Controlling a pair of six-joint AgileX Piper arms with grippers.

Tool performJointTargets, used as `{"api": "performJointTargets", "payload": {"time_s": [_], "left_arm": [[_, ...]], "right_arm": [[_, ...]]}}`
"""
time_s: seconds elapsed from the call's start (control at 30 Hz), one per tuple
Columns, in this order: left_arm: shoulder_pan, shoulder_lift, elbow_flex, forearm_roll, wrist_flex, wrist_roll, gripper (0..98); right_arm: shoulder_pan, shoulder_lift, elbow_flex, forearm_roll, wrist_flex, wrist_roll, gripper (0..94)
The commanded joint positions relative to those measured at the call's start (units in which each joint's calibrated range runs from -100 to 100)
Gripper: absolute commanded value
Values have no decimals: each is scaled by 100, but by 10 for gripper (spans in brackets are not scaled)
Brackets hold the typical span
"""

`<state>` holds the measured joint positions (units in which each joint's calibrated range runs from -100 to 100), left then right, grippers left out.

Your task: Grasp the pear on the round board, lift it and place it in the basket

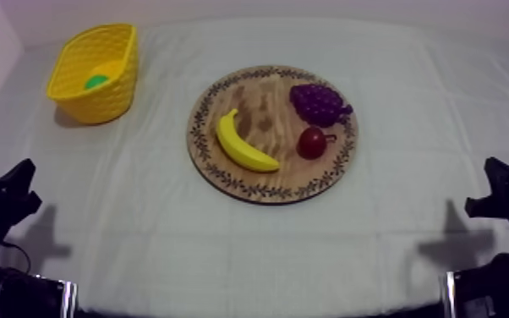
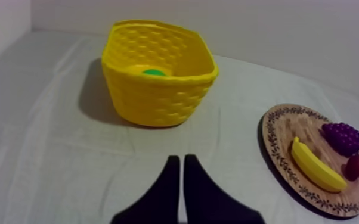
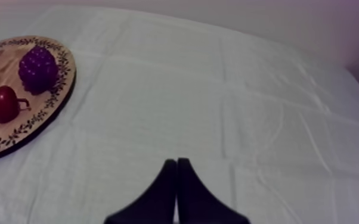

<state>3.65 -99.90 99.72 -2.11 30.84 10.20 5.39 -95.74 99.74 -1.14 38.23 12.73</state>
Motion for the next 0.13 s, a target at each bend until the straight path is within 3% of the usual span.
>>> {"api": "performJointTargets", "payload": {"time_s": [0.0,0.1], "left_arm": [[0,-1,5,-2,-3,-2,0],[0,-1,5,-2,-4,-2,0]], "right_arm": [[-3,-2,4,0,-1,0,3],[-3,-2,4,0,-1,0,3]]}}
